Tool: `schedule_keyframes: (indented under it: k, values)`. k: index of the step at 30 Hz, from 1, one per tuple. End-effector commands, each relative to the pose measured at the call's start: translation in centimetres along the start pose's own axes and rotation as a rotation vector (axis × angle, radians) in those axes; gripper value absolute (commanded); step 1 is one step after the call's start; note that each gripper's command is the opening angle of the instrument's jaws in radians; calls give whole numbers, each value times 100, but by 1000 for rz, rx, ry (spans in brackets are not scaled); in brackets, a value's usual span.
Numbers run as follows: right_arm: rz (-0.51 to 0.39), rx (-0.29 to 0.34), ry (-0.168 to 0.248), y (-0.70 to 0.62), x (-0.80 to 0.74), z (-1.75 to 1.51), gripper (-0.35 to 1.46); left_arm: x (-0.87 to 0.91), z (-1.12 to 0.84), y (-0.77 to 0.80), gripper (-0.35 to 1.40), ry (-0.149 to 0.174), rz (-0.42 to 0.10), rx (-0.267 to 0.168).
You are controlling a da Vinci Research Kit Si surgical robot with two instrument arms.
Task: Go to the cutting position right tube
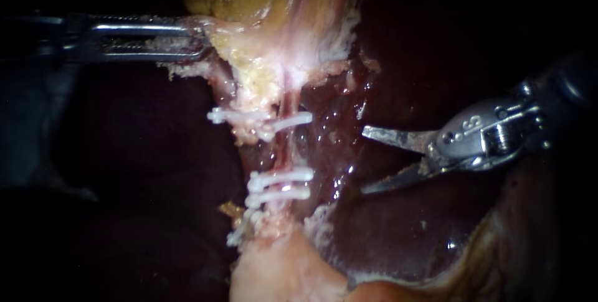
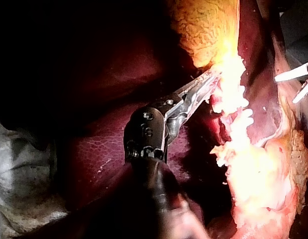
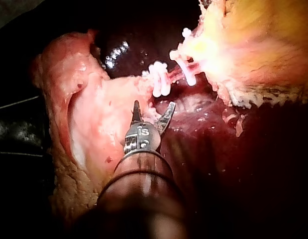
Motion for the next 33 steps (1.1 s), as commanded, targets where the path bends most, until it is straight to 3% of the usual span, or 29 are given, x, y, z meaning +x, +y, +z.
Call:
schedule_keyframes:
  k: [1,4,7,12,20,27,33]
  values:
    - [0,0,0,0,0,0,144,4,-4,1,-35,-1,-2,-3]
    - [0,0,0,0,0,0,144,20,-19,3,-35,-8,-11,-8]
    - [1,0,0,0,0,0,144,44,-43,7,-35,24,-27,-4]
    - [1,0,0,1,1,-1,144,63,-68,15,-35,52,-14,-3]
    - [7,17,4,5,4,2,144,62,-68,17,-35,53,-13,0]
    - [63,139,30,14,6,22,141,60,-67,16,-35,54,-13,0]
    - [111,193,58,17,4,51,138,58,-66,15,-35,54,-11,1]
